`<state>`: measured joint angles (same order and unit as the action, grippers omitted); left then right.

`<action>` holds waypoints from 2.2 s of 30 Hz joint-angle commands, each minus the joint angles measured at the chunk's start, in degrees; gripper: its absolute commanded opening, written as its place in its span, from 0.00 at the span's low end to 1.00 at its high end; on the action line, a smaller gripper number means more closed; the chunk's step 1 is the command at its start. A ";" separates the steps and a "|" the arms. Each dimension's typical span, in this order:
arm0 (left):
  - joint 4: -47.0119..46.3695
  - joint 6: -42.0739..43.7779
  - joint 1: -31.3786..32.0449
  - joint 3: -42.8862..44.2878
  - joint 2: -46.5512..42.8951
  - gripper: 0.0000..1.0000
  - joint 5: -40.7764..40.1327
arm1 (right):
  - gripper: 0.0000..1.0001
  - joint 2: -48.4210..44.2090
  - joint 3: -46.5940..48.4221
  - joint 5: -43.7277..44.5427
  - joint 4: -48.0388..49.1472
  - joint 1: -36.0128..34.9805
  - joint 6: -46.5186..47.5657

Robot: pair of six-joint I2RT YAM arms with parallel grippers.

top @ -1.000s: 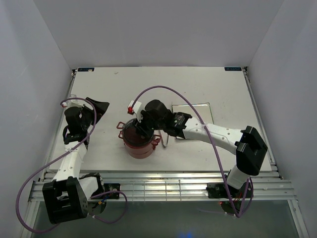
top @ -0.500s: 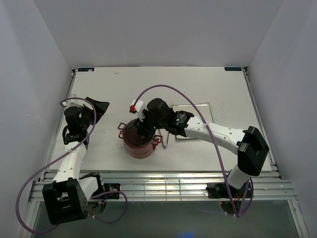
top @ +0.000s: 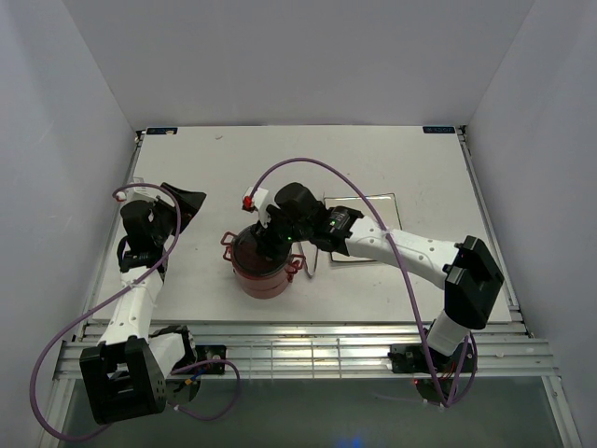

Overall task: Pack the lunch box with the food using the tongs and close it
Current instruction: Place the box lid in the packing box.

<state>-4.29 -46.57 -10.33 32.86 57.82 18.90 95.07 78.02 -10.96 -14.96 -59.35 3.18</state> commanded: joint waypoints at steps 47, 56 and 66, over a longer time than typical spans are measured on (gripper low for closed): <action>20.46 14.22 15.33 13.36 -7.46 0.83 -5.36 | 0.69 -12.35 -4.27 3.49 -2.71 0.29 -2.30; 26.97 18.36 17.53 15.39 -12.20 0.45 2.36 | 0.66 -24.66 -20.43 3.75 1.95 0.29 -4.67; 19.85 15.01 18.15 11.08 -10.98 0.08 14.94 | 0.61 -28.08 -27.11 7.35 3.09 0.29 -8.45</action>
<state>18.11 -31.09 7.49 44.71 46.59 29.56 69.73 53.25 -5.58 -14.98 -59.22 -2.61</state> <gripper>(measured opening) 0.105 0.615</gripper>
